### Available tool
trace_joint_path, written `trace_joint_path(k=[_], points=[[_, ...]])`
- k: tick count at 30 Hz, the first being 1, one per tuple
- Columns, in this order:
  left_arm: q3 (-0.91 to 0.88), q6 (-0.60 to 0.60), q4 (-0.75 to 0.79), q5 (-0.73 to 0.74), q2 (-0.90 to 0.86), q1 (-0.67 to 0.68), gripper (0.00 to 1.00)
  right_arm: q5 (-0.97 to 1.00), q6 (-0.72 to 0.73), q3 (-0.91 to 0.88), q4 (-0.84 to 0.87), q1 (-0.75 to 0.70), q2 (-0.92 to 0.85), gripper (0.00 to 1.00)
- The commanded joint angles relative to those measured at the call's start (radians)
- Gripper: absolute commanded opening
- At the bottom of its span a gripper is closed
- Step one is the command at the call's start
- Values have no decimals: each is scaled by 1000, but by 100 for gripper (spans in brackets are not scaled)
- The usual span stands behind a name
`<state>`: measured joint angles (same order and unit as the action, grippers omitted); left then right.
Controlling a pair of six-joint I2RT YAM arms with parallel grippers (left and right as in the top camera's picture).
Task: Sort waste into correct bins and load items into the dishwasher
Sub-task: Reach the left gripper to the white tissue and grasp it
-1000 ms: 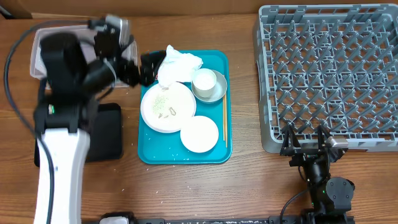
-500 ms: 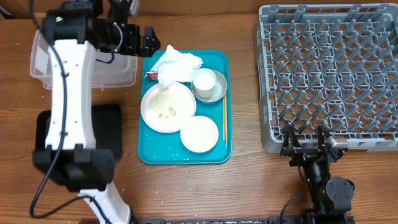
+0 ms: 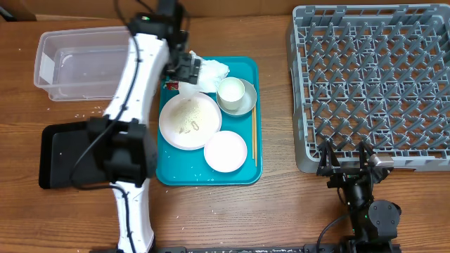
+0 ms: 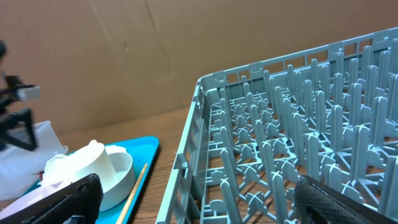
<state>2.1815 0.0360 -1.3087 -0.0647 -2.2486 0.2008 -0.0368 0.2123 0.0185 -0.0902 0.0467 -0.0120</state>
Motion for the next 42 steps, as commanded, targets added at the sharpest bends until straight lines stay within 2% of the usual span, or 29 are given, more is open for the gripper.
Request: trace_joint_path(k=[1,5,6,8,13,16,19,24,25,29,30,35,42], points=[[18,32,62,15,-33,30,100,10,-3,-10,6,4,9,100],[18,109,138,13,-65,28,100,10,-3,-10,6,4,9,100],[18,136,142,13,-69,23,98,10,-3,-10,6,4,9,100],[17,187,143,14,-84,8,88,10,-3,-10,6,4,9,100],[11,212,158,79,-118,-26,91,10,-3,-10,6,4,9,100],[11,212,164,130,-143,-39,77,10,-3,-10,6,4,9,100],[11,211,166,198,-169,-49,73,10,-3,-10,6,4,9,100],[12,212,163,223,-184,-51,53,10,-3,-10,6,4,9,100],[15,212,162,224,-182,-51,44,10,-3,-10,6,4,9,100],[26,212,160,251,-177,-51,21,10,-3,-10,6,4,9,100],[44,216,148,259,-175,-51,6,10,-3,-10,6,4,9,100],[140,255,39,274,-175,-60,4,10,-3,-10,6,4,9,100],[344,265,-216,332,-175,-72,4,10,-3,-10,6,4,9,100]])
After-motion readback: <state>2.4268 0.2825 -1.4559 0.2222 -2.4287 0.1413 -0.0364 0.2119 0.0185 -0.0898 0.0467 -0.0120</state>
